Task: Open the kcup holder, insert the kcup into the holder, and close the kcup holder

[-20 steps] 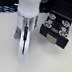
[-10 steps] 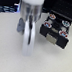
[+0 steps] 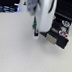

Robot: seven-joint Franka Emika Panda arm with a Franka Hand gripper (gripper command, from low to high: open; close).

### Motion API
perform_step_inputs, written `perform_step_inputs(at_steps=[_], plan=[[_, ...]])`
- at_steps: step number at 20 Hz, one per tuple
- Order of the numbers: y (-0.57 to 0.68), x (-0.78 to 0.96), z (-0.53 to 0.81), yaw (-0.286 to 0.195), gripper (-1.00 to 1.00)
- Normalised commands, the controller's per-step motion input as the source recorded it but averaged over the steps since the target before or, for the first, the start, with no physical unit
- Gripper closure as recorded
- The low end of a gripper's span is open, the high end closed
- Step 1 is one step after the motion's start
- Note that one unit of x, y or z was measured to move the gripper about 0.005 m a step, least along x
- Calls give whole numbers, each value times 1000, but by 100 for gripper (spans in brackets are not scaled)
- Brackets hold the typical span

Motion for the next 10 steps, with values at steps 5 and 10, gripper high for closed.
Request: perform_step_inputs(at_steps=[5, 10], plan=[[590, -74, 470, 42, 100], [607, -68, 309, 29, 100]])
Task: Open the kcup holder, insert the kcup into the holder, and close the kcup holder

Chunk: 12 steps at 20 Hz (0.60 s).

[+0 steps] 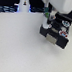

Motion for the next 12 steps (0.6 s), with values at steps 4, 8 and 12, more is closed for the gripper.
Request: perform_step_inputs(at_steps=[4, 8, 12], plan=[[575, -77, 233, 48, 100], [587, -46, 69, 50, 100], [557, -39, -4, 84, 100]])
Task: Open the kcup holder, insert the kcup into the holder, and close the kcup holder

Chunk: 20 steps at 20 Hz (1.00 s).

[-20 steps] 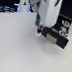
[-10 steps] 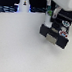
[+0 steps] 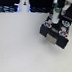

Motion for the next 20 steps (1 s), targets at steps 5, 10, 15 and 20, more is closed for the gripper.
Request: perform_step_inputs(at_steps=[5, 10, 15, 20], plan=[[485, -88, -25, 110, 100], [368, -152, -50, 123, 100], [232, -84, -133, 110, 100], [99, -73, -226, 65, 100]])
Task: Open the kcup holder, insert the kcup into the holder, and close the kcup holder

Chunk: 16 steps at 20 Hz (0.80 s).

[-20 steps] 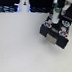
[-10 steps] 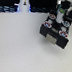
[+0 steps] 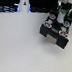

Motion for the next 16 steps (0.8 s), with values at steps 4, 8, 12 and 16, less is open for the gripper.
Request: perform_step_inputs(at_steps=[4, 8, 12, 16], plan=[[0, -36, -199, 10, 100], [-15, 29, -106, -8, 100], [-20, 62, -66, -12, 100], [-32, 41, -81, -12, 100]])
